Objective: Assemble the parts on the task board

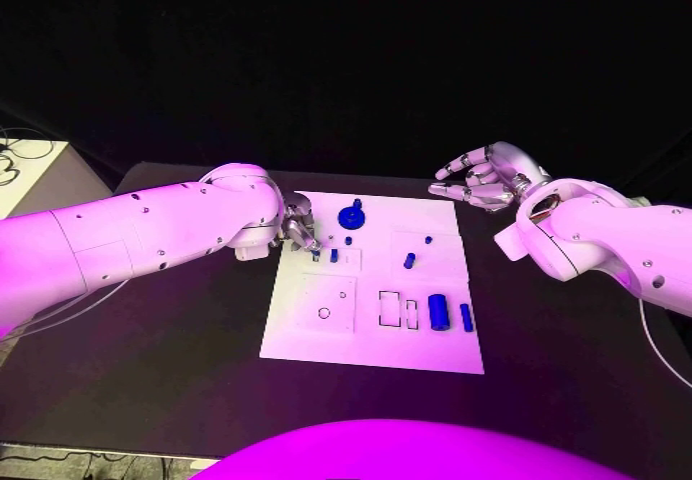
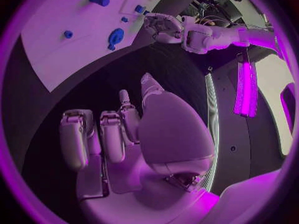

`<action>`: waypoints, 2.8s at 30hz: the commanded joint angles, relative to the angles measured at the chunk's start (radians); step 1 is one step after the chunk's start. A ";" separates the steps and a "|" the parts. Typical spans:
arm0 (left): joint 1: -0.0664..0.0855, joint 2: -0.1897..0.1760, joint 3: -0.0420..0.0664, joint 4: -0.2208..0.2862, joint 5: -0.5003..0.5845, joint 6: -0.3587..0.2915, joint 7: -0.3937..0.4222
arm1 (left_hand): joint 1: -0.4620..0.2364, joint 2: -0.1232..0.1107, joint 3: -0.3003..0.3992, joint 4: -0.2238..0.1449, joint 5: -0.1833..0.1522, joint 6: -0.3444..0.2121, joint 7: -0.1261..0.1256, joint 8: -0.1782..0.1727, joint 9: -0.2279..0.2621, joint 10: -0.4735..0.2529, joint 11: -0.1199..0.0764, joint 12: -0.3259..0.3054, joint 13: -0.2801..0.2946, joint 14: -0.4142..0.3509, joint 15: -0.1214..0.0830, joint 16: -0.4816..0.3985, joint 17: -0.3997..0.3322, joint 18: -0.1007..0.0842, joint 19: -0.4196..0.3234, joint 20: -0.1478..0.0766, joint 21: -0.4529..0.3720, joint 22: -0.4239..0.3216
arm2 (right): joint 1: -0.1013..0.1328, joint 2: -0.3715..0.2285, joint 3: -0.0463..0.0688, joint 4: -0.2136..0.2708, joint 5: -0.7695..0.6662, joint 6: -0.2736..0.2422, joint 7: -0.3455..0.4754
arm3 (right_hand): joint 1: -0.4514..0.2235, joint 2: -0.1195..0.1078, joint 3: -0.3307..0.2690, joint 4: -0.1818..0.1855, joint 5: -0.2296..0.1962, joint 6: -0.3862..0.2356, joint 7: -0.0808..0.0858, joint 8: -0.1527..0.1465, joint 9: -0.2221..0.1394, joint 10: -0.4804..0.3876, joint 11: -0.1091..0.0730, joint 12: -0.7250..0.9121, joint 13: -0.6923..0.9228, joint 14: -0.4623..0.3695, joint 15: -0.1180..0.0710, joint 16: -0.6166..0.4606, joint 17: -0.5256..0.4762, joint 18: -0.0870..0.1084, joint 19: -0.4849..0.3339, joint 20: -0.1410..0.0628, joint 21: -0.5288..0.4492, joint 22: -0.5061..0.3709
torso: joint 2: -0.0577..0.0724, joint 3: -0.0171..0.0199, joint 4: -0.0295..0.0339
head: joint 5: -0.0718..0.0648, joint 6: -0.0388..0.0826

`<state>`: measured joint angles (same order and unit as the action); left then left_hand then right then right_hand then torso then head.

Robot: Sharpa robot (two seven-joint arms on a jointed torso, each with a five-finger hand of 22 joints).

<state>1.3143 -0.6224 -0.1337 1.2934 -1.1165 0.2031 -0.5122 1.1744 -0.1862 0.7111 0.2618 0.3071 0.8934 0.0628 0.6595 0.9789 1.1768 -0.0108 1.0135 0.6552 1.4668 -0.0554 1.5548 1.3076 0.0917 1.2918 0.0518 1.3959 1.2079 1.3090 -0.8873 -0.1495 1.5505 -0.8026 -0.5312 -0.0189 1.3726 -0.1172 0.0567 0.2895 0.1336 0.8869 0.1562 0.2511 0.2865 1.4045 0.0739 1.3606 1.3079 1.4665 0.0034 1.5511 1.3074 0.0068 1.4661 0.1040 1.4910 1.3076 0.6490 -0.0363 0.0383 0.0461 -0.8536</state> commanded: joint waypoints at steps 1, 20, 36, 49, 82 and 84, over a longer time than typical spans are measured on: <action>-0.001 0.002 0.000 0.003 -0.029 -0.013 0.011 | 0.001 0.010 0.173 -0.169 0.006 0.003 -0.005 0.007 0.001 0.006 -0.002 0.002 -0.002 0.092 -0.007 0.005 0.236 -0.007 0.009 0.000 0.003 0.000 | -0.001 0.001 0.000 0.000 -0.016 0.015 0.008 | -0.004 0.001 -0.006 -0.002 -0.003 -0.007 0.000 0.005 0.002 -0.008 0.000 -0.003 0.090 0.091 -0.004 -0.006 0.216 0.014 0.069 -0.002 -0.003 0.211 | -0.001 0.0005 0.0006 | 0.000 -0.002; -0.013 -0.005 -0.009 0.022 -0.059 -0.035 0.011 | -0.002 0.011 0.176 -0.169 0.004 0.004 -0.005 0.007 0.001 0.006 -0.002 0.000 -0.005 0.092 -0.007 0.004 0.235 -0.007 0.008 0.000 0.002 -0.001 | -0.001 -0.001 0.000 0.001 -0.018 0.017 0.009 | -0.004 0.002 -0.007 -0.002 -0.003 -0.008 0.000 0.007 0.002 -0.007 0.000 -0.003 0.090 0.091 -0.004 -0.006 0.216 0.014 0.069 -0.002 -0.003 0.211 | -0.001 0.0000 0.0005 | 0.000 -0.007; -0.025 -0.008 -0.010 0.028 -0.064 -0.037 0.015 | -0.008 0.013 0.179 -0.168 -0.001 0.003 -0.005 0.007 0.000 0.005 -0.002 -0.004 -0.012 0.089 -0.007 0.001 0.229 -0.006 0.006 0.000 0.001 -0.004 | -0.002 -0.003 0.000 0.002 -0.018 0.018 0.008 | -0.004 0.003 -0.007 -0.002 -0.003 -0.008 0.000 0.008 0.002 -0.007 0.000 -0.002 0.091 0.091 -0.005 -0.005 0.217 0.014 0.069 -0.002 -0.004 0.211 | -0.001 0.0000 0.0003 | -0.001 -0.010; -0.032 -0.002 -0.012 0.022 -0.070 -0.039 0.017 | -0.012 0.015 0.181 -0.168 -0.007 0.001 -0.004 0.007 0.000 0.002 -0.001 -0.008 -0.018 0.087 -0.007 0.000 0.224 -0.005 0.002 0.000 -0.001 -0.009 | -0.002 -0.003 0.000 0.002 -0.018 0.019 0.009 | -0.004 0.003 -0.007 -0.002 -0.003 -0.008 0.000 0.008 0.002 -0.007 0.000 -0.002 0.091 0.091 -0.005 -0.005 0.217 0.014 0.069 -0.002 -0.004 0.211 | -0.001 0.0001 -0.0005 | -0.003 -0.012; -0.039 0.006 -0.017 -0.003 -0.037 -0.025 0.011 | -0.173 -0.045 -0.036 -0.026 -0.014 0.032 -0.018 0.004 -0.029 0.013 -0.009 0.002 -0.024 0.091 -0.013 0.003 0.233 -0.004 0.000 -0.005 -0.017 -0.019 | -0.003 -0.005 0.000 0.000 -0.011 0.019 0.012 | -0.005 0.004 -0.008 -0.002 -0.003 -0.008 0.000 0.009 0.002 -0.008 -0.001 -0.003 0.089 0.090 -0.005 -0.006 0.215 0.014 0.068 -0.003 -0.007 0.209 | -0.001 0.0001 0.0007 | -0.006 -0.019; -0.039 0.007 -0.017 -0.005 -0.038 -0.025 0.011 | -0.172 -0.045 -0.060 -0.014 -0.014 0.033 -0.017 0.003 -0.031 0.012 -0.009 0.003 -0.025 0.091 -0.013 0.003 0.233 -0.004 0.000 -0.005 -0.018 -0.019 | -0.004 -0.005 0.000 0.000 -0.011 0.019 0.012 | -0.005 0.004 -0.008 -0.002 -0.003 -0.008 0.000 0.009 0.002 -0.008 -0.001 -0.003 0.089 0.090 -0.005 -0.006 0.215 0.014 0.068 -0.003 -0.007 0.209 | -0.001 0.0001 0.0005 | -0.006 -0.019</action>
<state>1.2820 -0.6178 -0.1471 1.2886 -1.1672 0.1514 -0.5065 1.0091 -0.2332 0.6548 0.2460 0.2947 0.9265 0.0371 0.6674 0.9484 1.1951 -0.0197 1.0106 0.6299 1.4667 -0.0625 1.5548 1.3073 0.0916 1.2917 0.0519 1.3825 1.1896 1.3062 -0.8920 -0.1496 1.5503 -0.8095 -0.5241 -0.0176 1.3726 -0.1172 0.0540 0.2868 0.1336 0.8869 0.1562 0.2551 0.2869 1.4044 0.0739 1.3606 1.3073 1.4665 0.0035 1.5510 1.3073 0.0069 1.4661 0.1040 1.4910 1.3073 0.6476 -0.0360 0.0389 0.0406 -0.8726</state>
